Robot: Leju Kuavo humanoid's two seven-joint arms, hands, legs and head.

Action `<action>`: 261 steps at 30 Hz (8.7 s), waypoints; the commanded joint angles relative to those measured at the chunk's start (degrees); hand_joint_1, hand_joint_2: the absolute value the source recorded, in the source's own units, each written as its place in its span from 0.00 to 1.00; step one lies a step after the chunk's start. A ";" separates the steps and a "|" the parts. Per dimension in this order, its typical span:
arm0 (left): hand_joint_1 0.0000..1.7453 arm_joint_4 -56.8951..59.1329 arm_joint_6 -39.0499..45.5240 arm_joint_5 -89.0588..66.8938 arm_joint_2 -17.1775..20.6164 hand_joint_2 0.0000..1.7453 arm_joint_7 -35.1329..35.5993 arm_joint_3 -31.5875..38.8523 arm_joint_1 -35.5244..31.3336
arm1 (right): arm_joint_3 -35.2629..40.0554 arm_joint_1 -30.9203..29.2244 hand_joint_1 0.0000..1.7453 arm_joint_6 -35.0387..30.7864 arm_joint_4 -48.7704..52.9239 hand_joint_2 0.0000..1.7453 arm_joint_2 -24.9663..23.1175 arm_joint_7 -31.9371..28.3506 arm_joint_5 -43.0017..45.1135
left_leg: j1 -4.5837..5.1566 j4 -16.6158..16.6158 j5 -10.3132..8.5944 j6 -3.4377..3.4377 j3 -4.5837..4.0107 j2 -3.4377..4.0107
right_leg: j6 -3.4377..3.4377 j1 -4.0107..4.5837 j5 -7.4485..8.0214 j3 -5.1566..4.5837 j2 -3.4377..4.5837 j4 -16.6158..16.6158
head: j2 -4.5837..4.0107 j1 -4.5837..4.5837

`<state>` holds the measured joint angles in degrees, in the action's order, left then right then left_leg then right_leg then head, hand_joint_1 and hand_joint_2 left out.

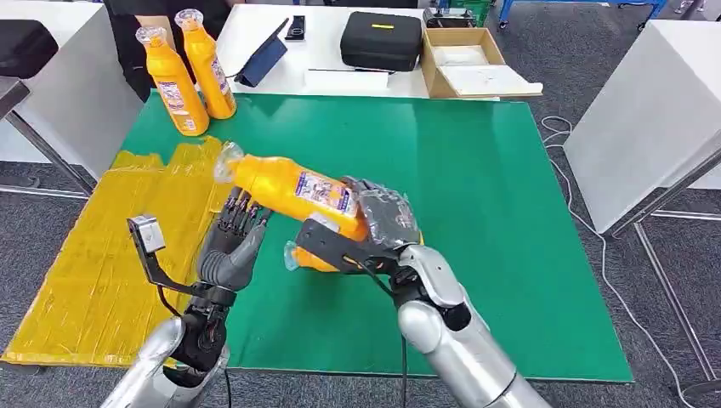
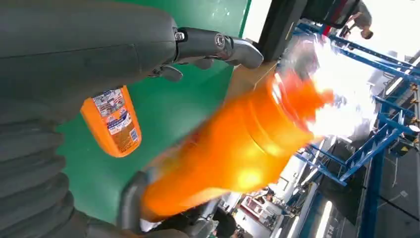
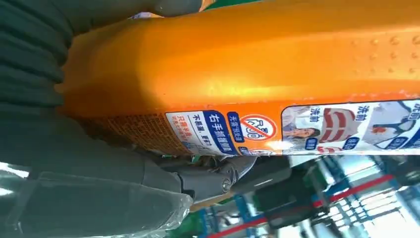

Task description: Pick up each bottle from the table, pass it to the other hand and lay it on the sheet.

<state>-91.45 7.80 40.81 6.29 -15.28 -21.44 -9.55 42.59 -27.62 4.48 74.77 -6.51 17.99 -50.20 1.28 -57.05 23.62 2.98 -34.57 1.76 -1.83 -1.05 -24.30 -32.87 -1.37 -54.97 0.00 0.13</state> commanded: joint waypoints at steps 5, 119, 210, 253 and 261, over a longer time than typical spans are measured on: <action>0.00 -1.62 1.21 -0.63 -1.82 1.00 0.32 5.65 0.52 | 12.47 -2.55 1.00 0.80 -3.67 1.00 -1.12 0.17 -1.08 | -0.11 -0.03 0.10 -0.27 0.20 -0.07 | 0.14 0.05 -0.06 0.19 0.17 0.01 | 0.00 0.02; 1.00 13.78 5.06 -14.65 4.32 1.00 -9.42 26.62 -7.60 | -16.56 12.46 0.00 -14.05 30.67 0.00 19.72 -6.40 -2.10 | -0.09 0.02 -0.05 -0.28 0.16 -0.62 | 0.14 0.09 -0.07 0.13 -0.38 0.11 | 0.00 0.02; 0.00 8.06 14.33 -15.86 10.22 0.00 -18.67 11.87 -2.20 | 5.18 -4.54 0.00 -3.54 -17.85 0.00 14.33 -7.21 -6.28 | -0.03 0.10 -0.19 -0.25 0.24 0.07 | 0.11 0.14 0.24 0.18 0.23 0.12 | 0.00 0.00; 0.00 0.29 15.87 -17.30 9.90 0.00 -17.02 13.43 4.32 | 7.01 -4.08 0.00 0.13 -17.82 1.00 14.10 -8.30 -8.74 | -0.04 -0.05 -0.23 -0.27 0.02 -0.24 | 0.13 0.16 0.19 -0.02 -0.03 -0.02 | 0.00 0.00; 0.00 0.19 15.83 -17.16 9.96 0.00 -17.05 13.51 4.54 | 7.24 -4.08 0.00 0.30 -17.82 1.00 14.06 -8.14 -9.00 | -0.05 -0.04 -0.21 -0.26 0.05 -0.22 | 0.11 0.18 0.17 0.02 -0.04 0.01 | 0.00 0.00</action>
<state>-92.24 23.80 23.37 15.91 -32.59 -7.54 -3.60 47.54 -29.30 4.09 59.30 7.30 9.97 -59.15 1.33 -57.05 23.31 3.03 -34.69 1.71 -1.85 -0.92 -24.05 -33.04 -1.50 -54.96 0.00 0.13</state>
